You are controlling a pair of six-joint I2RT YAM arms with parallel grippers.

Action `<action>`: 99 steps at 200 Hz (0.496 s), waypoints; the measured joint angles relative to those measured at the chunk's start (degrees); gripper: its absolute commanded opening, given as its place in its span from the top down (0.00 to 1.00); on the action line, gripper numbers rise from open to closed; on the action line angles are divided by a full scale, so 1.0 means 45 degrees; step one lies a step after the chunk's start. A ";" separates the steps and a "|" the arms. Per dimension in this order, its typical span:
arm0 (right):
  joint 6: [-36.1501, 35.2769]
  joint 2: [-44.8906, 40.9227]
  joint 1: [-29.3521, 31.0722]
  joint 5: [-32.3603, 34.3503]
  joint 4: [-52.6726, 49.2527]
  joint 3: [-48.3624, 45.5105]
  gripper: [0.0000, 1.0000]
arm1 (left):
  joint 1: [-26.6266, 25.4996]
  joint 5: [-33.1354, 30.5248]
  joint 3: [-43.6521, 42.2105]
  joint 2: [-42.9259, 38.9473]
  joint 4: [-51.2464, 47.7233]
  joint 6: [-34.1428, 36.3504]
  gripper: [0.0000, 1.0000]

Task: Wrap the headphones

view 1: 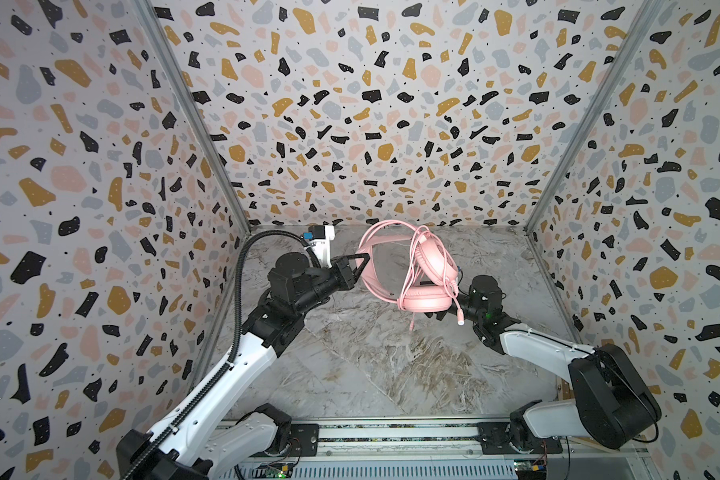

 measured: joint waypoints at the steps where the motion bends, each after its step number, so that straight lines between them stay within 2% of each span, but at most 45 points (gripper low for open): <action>1: 0.0005 -0.0005 -0.0005 0.0000 0.0000 0.0000 0.32 | 0.0000 0.0000 0.0000 0.0000 0.0000 0.0000 1.00; 99: 0.0602 -0.0248 -0.0835 -0.0262 0.0141 -0.0199 0.32 | 0.0000 0.0131 0.0005 -0.0015 -0.0277 0.0044 1.00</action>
